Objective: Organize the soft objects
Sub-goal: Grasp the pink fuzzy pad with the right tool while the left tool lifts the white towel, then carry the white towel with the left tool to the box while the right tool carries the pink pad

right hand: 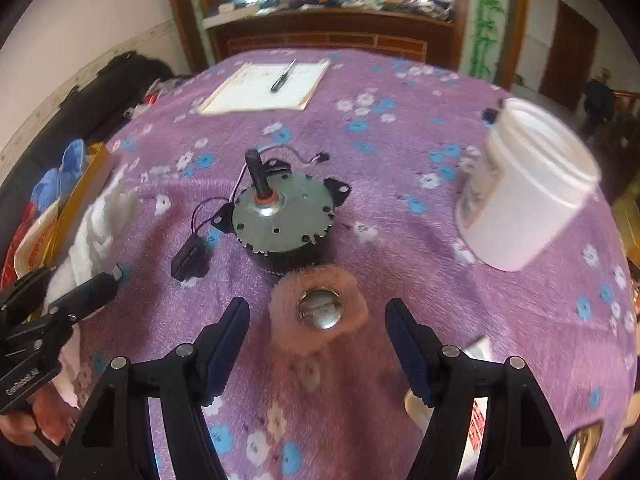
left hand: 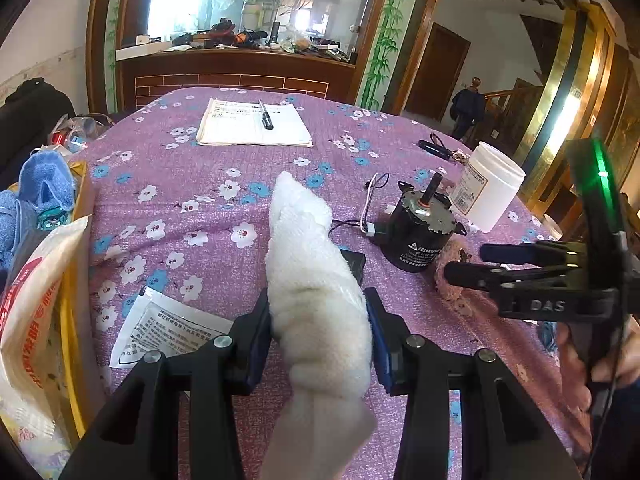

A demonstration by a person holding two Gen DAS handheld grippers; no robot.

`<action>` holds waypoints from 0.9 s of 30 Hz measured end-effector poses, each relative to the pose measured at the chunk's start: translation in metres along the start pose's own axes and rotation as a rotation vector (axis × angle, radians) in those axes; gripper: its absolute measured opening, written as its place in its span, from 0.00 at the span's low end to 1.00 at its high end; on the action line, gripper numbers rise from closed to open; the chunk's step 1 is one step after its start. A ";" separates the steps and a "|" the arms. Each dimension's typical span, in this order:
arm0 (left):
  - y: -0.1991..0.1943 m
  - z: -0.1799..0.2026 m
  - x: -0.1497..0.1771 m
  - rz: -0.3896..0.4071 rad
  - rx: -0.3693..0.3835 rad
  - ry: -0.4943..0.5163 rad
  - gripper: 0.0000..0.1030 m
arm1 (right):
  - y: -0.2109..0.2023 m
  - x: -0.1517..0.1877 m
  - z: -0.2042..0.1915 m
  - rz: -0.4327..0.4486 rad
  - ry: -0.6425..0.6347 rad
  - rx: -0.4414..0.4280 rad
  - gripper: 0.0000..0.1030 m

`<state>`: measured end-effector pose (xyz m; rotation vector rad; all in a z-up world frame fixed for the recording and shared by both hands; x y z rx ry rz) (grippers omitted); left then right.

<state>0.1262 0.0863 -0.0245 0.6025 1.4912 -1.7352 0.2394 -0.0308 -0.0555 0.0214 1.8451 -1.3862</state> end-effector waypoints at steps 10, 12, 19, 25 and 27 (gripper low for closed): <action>-0.002 0.003 0.000 0.008 0.005 0.008 0.41 | -0.008 0.012 0.004 0.057 0.121 -0.006 0.42; -0.005 0.004 -0.001 0.023 -0.002 0.017 0.41 | -0.023 0.011 0.007 0.112 0.127 0.041 0.42; -0.016 0.014 -0.008 0.100 -0.056 0.091 0.41 | -0.072 -0.006 -0.012 0.309 0.126 -0.006 0.42; -0.021 0.021 -0.011 0.148 -0.125 0.164 0.41 | -0.081 -0.008 -0.036 0.348 0.070 -0.024 0.42; -0.022 0.023 -0.011 0.159 -0.142 0.187 0.41 | -0.083 -0.008 -0.041 0.358 0.056 -0.031 0.43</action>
Point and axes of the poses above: each gripper's, at about its wrist camera, not at the fingertips, and y roughly the way its jaws point, z to its right, x to its underside, the point moved 9 cm from there along y, roughly the way its jaws point, and after that the axes turned 5 degrees about z, right-handed, at the moved point
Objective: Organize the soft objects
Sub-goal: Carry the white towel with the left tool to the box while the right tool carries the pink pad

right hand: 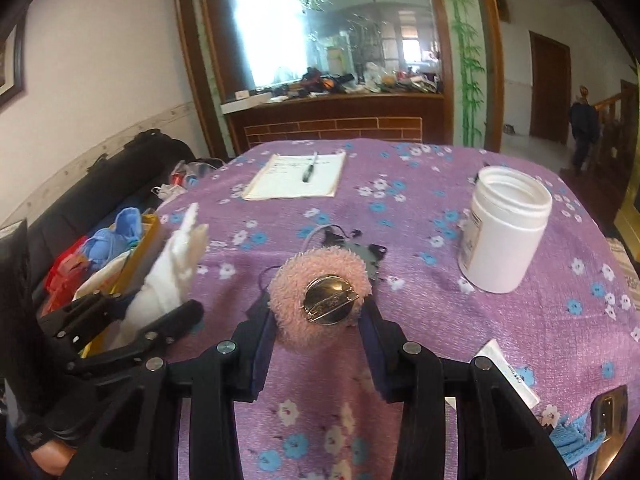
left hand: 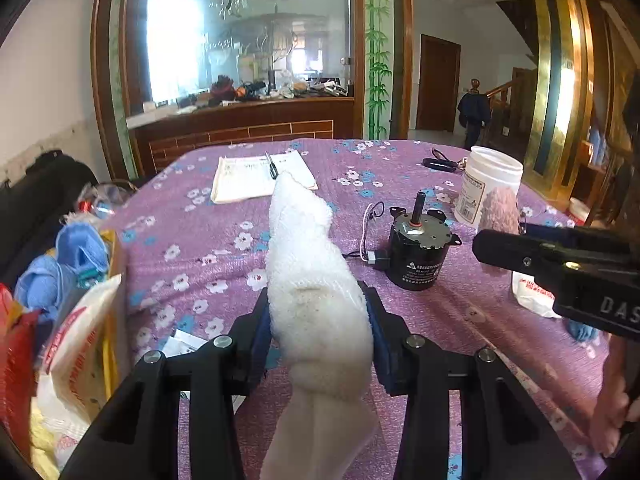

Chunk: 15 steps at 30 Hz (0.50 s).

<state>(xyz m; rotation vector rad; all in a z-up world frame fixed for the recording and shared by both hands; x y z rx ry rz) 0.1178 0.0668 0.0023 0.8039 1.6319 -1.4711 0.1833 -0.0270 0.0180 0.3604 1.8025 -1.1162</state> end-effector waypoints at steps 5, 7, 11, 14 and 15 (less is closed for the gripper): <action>-0.001 0.003 0.001 0.013 -0.029 0.038 0.41 | 0.004 0.002 -0.004 -0.002 -0.014 0.001 0.43; -0.001 0.004 0.001 0.015 -0.033 0.045 0.41 | 0.006 0.003 -0.003 -0.005 -0.008 0.000 0.43; -0.001 0.005 0.001 0.020 -0.046 0.058 0.41 | 0.007 0.005 -0.002 -0.010 -0.008 -0.008 0.43; 0.000 0.004 0.001 0.020 -0.051 0.061 0.41 | 0.007 0.005 -0.003 -0.012 -0.012 -0.010 0.43; 0.000 0.004 0.001 0.022 -0.053 0.062 0.41 | 0.007 0.005 -0.003 -0.012 -0.011 -0.012 0.43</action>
Point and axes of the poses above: each gripper's, at about its wrist camera, not at the fingertips, and y roughly the way its jaws point, z to its right, x to its underside, the point moved 9 cm from there along y, roughly the way its jaws point, and after that the axes turned 5 degrees about z, right-handed, at the moved point
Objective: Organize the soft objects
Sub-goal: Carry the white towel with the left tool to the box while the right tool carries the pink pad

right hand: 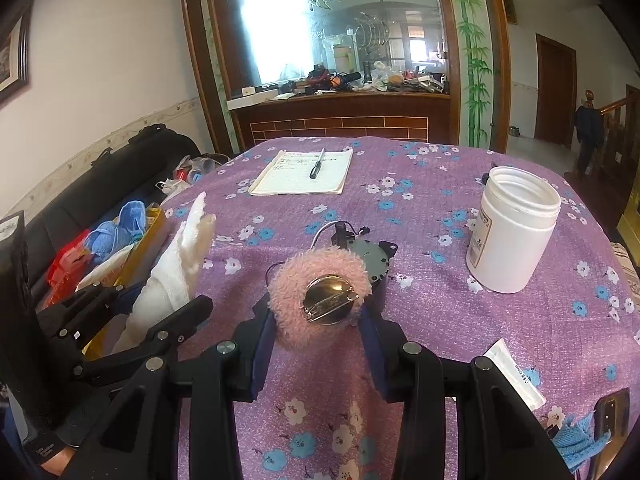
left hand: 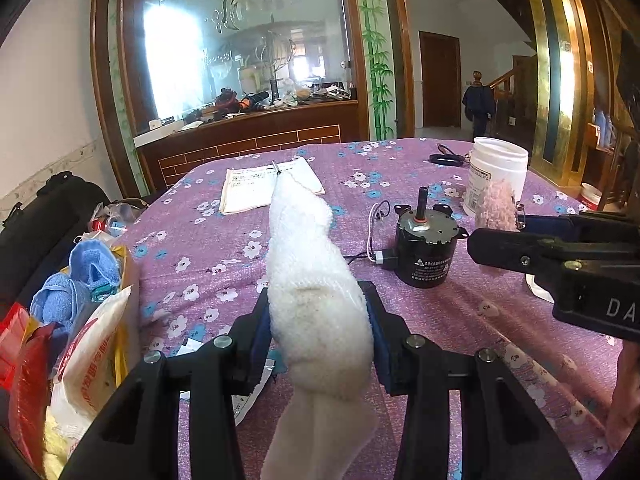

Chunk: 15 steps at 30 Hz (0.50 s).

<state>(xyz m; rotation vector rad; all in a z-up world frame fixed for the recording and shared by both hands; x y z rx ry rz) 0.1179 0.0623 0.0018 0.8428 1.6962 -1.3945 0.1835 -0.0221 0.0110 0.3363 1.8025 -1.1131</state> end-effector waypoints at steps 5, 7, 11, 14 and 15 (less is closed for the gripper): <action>0.000 0.001 0.000 0.004 -0.005 0.012 0.41 | 0.002 0.000 0.001 -0.007 0.008 -0.004 0.43; 0.001 0.001 -0.001 0.005 -0.007 0.013 0.41 | 0.003 0.001 0.000 -0.010 0.010 -0.009 0.43; 0.001 0.000 -0.001 0.005 -0.014 0.012 0.41 | 0.002 0.001 0.000 -0.009 0.011 -0.020 0.43; 0.001 -0.001 -0.001 0.004 -0.017 0.014 0.41 | 0.001 0.001 0.000 -0.007 0.015 -0.025 0.43; 0.002 -0.001 -0.001 0.001 -0.018 0.016 0.41 | 0.001 0.001 -0.001 -0.008 0.014 -0.026 0.43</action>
Point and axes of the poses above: each gripper's, at about its wrist camera, not at the fingertips, and y roughly the way its jaws point, z to its right, x to its underside, the point moved 9 cm from there along y, roughly the way its jaws point, and after that the axes turned 5 degrees about z, right-handed, at the moved point
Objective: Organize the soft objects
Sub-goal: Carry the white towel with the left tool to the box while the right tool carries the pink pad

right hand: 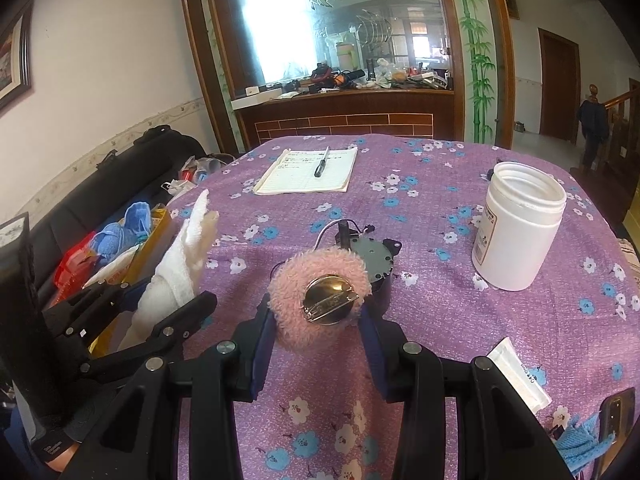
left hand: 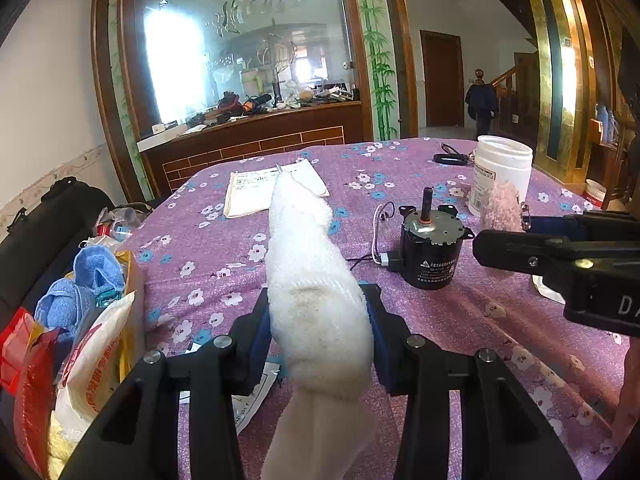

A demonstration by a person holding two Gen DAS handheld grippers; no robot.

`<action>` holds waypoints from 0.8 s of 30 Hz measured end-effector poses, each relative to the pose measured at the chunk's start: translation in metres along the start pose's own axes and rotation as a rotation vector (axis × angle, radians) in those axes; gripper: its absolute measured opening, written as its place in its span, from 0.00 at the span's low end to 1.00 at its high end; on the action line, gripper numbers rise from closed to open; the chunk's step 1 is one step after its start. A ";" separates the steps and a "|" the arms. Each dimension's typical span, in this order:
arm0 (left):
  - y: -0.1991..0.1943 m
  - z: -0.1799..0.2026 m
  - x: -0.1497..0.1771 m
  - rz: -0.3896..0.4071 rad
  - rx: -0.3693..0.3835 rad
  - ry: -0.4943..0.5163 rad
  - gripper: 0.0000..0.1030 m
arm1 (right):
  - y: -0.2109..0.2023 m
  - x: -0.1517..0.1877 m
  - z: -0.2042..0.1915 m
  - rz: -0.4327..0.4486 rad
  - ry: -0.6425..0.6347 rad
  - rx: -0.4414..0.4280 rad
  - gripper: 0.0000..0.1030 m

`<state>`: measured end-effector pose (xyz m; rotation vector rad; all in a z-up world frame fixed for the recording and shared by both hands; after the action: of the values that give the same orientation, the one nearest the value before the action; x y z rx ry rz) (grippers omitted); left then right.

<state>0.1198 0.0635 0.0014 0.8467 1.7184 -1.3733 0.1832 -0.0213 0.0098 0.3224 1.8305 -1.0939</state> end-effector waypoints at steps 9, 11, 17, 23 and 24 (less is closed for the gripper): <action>0.001 -0.001 0.000 0.002 -0.004 0.004 0.41 | 0.000 0.001 0.000 -0.001 0.007 -0.013 0.43; 0.000 -0.002 -0.001 0.005 -0.004 0.001 0.41 | 0.000 0.001 0.000 -0.001 0.011 -0.016 0.43; -0.004 -0.005 -0.003 0.021 -0.006 -0.013 0.41 | -0.002 -0.002 0.001 0.013 0.027 -0.020 0.43; -0.016 -0.014 -0.011 0.044 0.003 -0.063 0.41 | -0.005 -0.009 0.004 0.013 0.060 0.008 0.43; -0.022 -0.016 -0.013 0.054 0.011 -0.077 0.41 | -0.008 -0.012 0.002 0.014 0.077 0.005 0.43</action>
<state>0.1047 0.0743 0.0254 0.8299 1.6200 -1.3626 0.1857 -0.0252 0.0237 0.3847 1.8910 -1.0895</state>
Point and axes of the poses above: each gripper's, at about its wrist camera, not at the fingertips, and y roughly the way its jaws point, z to its right, x to its underside, the point moved 9 cm from there along y, roughly the way its jaws point, and after that the axes turned 5 degrees about z, right-handed, at the moved point
